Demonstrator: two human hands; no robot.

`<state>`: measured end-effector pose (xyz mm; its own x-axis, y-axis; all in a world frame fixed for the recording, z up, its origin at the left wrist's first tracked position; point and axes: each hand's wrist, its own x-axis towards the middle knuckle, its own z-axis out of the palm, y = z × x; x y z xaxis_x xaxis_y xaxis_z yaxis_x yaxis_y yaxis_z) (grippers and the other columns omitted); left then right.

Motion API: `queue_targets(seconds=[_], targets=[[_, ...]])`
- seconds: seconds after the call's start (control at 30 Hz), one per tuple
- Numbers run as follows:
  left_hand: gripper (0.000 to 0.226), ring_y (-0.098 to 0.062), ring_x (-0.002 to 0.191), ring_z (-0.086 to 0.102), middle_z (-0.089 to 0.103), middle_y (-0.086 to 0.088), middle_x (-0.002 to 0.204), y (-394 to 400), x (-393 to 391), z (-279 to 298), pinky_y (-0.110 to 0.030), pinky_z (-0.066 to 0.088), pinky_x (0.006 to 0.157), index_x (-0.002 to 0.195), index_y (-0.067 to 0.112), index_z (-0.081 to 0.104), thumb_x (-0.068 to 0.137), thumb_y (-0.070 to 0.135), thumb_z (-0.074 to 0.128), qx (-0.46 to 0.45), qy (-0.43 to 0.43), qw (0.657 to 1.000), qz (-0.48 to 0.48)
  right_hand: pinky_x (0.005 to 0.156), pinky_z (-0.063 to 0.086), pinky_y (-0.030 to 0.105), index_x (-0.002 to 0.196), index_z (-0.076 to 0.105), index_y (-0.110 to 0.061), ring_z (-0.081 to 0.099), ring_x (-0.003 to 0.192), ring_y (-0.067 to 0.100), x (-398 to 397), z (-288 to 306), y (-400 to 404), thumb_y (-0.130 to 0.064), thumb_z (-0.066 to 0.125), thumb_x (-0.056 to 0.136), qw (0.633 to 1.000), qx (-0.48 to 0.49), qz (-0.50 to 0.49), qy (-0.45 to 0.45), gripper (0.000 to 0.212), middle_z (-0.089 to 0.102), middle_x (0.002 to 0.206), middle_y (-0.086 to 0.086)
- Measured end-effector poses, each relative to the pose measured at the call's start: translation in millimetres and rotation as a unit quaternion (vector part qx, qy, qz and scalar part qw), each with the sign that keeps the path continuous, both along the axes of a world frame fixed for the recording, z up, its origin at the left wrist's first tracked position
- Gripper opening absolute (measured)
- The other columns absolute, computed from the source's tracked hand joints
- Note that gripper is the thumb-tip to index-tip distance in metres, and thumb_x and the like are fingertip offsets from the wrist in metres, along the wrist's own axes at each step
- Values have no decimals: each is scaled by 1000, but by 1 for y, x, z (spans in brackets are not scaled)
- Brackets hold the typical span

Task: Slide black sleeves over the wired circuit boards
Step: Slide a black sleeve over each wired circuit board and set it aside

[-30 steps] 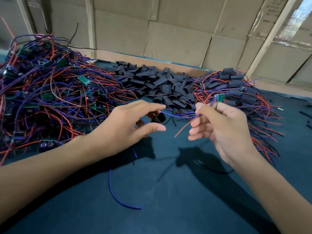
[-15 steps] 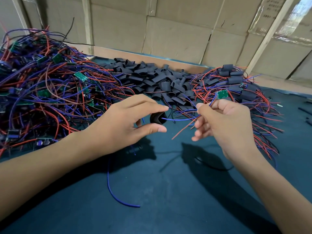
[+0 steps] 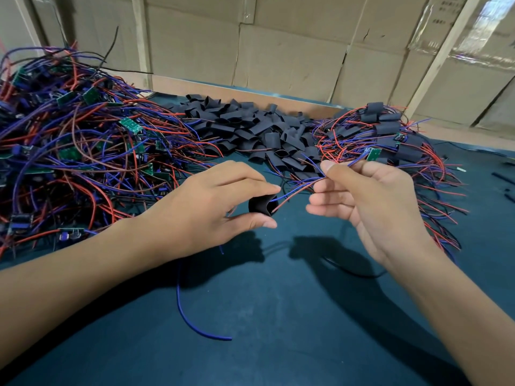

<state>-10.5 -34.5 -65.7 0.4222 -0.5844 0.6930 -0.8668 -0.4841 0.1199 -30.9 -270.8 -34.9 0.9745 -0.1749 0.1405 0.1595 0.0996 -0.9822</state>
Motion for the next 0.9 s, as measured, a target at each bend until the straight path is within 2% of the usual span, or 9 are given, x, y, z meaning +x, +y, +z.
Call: queue_targets(seconds=[0.07,0.23,0.33,0.47,0.57,0.67,0.73,0.83,0.9], targets=[[46,-21,100,66,68,-6,109,0,0,-2,-33,52,93,119,5,71,86,37,76,-7,4,1000,5,59,61,37,85,68,-3,72,60,31,-1,-1,1,-7,75,89,1000,-14,9,-17,9,72,72,17],[44,-20,88,65,68,-1,105,0,0,-4,-23,52,77,117,7,71,87,39,76,-38,44,998,-5,66,62,36,92,68,-1,75,67,35,-4,-1,3,-3,76,87,996,-36,15,-84,10,74,77,17],[43,-23,85,64,67,2,106,1,1,-4,-29,53,72,119,11,71,88,41,75,-49,52,997,-3,68,63,38,95,68,0,75,69,35,-5,-2,4,-3,75,89,991,-45,-4,-123,10,75,78,15],[44,-25,85,65,67,2,107,2,1,-4,-35,55,71,120,13,70,90,45,71,-54,55,997,1,69,63,34,93,69,-4,76,71,34,-9,-1,6,-4,76,89,984,-75,-11,-161,8,76,79,13],[39,-23,89,69,69,0,105,2,1,-4,-39,57,77,115,10,72,90,40,73,-60,39,997,8,68,62,34,93,69,-2,76,69,32,-13,-3,11,0,75,88,978,-107,32,-176,8,76,78,13],[25,-20,80,69,72,-1,92,3,2,-3,-39,57,73,102,9,76,89,30,75,-55,0,998,26,66,62,32,91,69,0,76,67,29,-17,-5,18,-1,76,86,971,-133,79,-182,8,75,76,15],[22,-22,76,68,72,0,86,5,4,-1,-40,56,71,97,10,77,89,31,75,-56,-21,997,46,68,63,34,91,70,0,76,68,29,-20,-6,21,-5,77,83,969,-140,96,-179,12,74,77,17],[28,-20,86,70,73,0,95,8,3,3,-41,56,77,103,10,77,89,35,74,-78,8,996,46,70,63,35,91,70,0,76,68,29,-20,-8,21,-1,76,82,971,-135,106,-165,11,75,77,15],[30,-23,89,69,73,-1,99,8,2,4,-43,56,80,105,9,76,91,35,73,-58,-18,997,55,70,63,35,91,70,-1,77,70,29,-20,-11,23,-1,75,81,973,-122,117,-154,11,76,78,15]])
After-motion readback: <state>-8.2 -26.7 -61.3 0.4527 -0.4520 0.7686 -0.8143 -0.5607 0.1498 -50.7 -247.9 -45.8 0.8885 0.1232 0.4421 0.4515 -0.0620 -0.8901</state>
